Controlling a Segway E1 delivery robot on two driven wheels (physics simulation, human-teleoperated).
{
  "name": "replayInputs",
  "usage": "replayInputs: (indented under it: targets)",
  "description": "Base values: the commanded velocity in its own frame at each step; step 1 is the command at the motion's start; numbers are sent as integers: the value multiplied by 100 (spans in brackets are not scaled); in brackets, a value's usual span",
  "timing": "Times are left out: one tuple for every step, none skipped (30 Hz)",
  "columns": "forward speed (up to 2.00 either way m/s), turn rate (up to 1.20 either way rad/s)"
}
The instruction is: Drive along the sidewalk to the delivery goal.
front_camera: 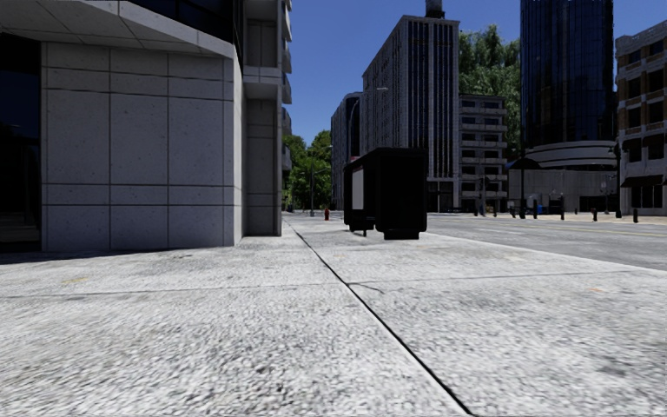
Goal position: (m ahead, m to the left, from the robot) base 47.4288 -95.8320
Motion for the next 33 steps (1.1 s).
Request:
replayInputs:
  targets:
    - [200, 0]
    - [200, 0]
    - [200, 0]
    - [200, 0]
    - [200, 0]
    - [200, 0]
    - [200, 0]
    - [200, 0]
    - [200, 0]
    - [200, 0]
    - [200, 0]
    - [200, 0]
    - [200, 0]
    - [200, 0]
    - [200, 0]
    - [200, 0]
    - [200, 0]
    - [200, 0]
    - [200, 0]
    - [200, 0]
    - [200, 0]
    - [200, 0]
    - [200, 0]
    - [200, 0]
    - [200, 0]
    - [200, 0]
    - [200, 0]
    - [200, 0]
    - [200, 0]
    - [200, 0]
    - [200, 0]
    - [200, 0]
    - [200, 0]
